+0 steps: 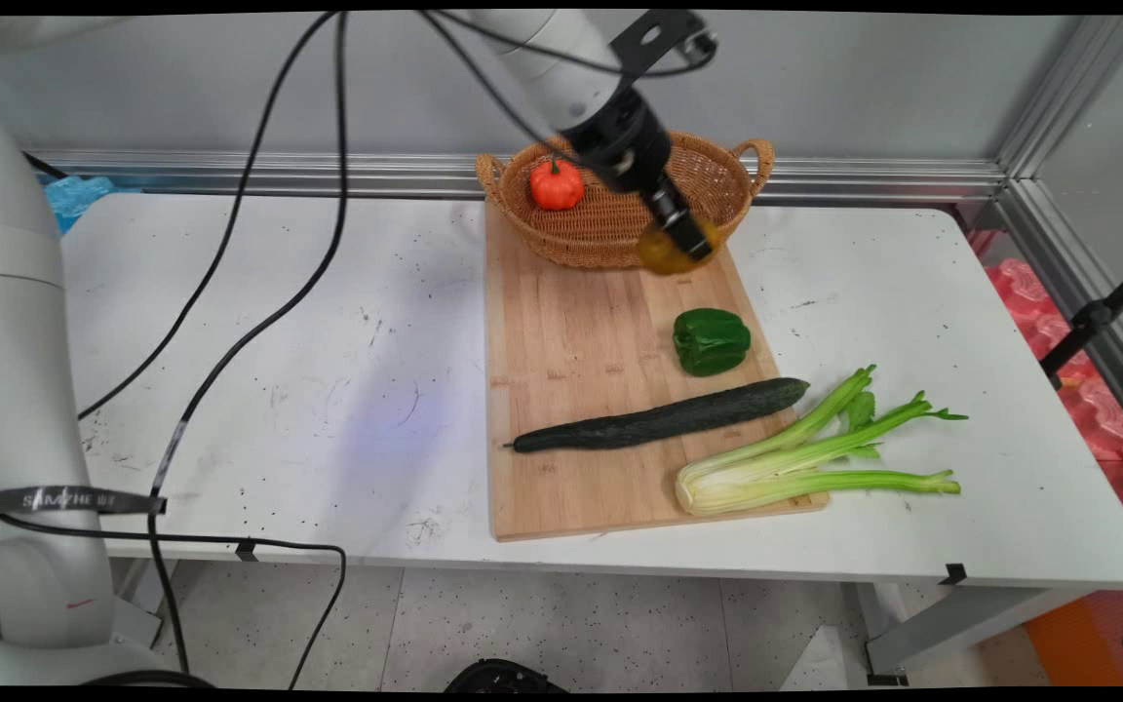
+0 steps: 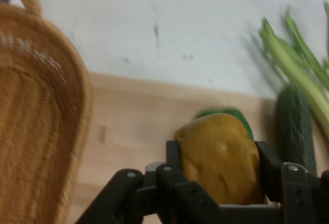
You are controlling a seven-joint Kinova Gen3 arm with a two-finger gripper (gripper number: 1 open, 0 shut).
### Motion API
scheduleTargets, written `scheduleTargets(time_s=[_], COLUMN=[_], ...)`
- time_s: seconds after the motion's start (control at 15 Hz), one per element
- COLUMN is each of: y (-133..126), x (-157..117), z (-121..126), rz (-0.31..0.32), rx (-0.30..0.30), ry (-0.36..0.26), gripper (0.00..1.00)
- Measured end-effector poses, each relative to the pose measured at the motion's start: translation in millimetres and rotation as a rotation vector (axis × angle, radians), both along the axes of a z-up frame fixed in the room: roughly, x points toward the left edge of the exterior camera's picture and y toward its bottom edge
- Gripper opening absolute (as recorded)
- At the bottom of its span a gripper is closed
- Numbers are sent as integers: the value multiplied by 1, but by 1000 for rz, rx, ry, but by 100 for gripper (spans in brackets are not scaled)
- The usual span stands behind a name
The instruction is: Place the picked object on the cutting board
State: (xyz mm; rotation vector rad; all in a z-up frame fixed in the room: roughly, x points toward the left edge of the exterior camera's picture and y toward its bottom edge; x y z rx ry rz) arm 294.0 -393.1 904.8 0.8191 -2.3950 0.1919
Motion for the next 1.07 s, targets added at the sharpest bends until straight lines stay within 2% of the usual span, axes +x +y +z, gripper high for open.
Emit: scheduleTargets(time_s=[0.27, 0.53, 0.8, 1.07], y=[36, 61, 73, 73], x=[19, 38, 48, 51], z=[-15, -40, -66, -93], rz=[-30, -57, -79, -95], rx=[4, -8, -19, -36], ry=[-48, -90, -107, -108], gripper=[0, 0, 0, 0])
